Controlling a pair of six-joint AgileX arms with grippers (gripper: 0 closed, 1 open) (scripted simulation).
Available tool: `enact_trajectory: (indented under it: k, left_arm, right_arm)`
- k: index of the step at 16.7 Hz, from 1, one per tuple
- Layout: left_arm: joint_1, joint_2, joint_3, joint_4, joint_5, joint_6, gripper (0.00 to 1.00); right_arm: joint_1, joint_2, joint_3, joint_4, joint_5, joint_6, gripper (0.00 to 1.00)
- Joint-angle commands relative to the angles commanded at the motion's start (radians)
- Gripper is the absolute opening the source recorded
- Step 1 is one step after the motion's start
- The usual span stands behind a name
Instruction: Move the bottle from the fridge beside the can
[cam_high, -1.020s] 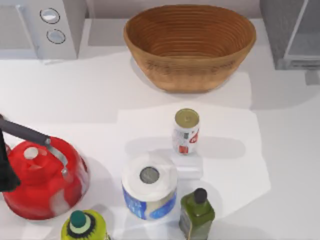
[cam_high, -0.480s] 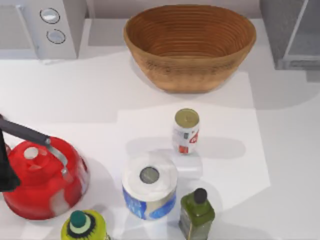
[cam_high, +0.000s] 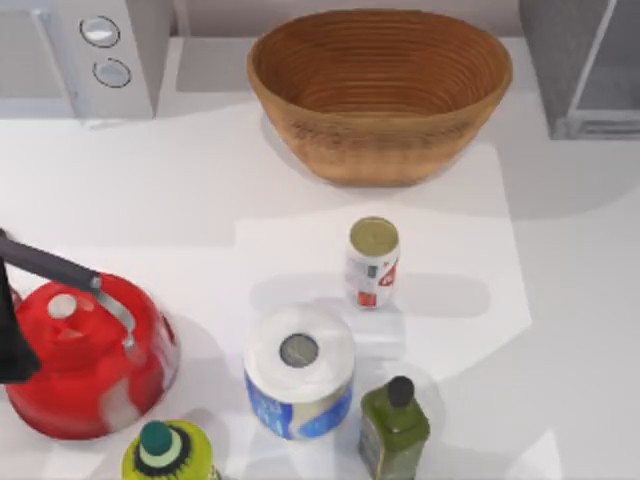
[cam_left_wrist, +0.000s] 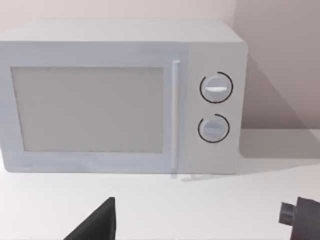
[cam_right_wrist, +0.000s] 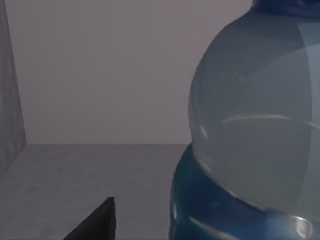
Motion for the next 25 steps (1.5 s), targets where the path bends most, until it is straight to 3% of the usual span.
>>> enact_trajectory:
  k: [4,17,25]
  left_arm:
    - [0.0,0.0,0.0,0.0,0.0,0.0,1.0]
    - [0.0,0.0,0.0,0.0,0.0,0.0,1.0]
    - [0.0,0.0,0.0,0.0,0.0,0.0,1.0]
  right_arm:
    - [0.001,0.003,0.006,-0.004,0.001,0.0,1.0]
    - [0.001,0.003,0.006,-0.004,0.001,0.0,0.02]
    - [0.001,0.003,0.006,-0.004,0.001,0.0,0.0]
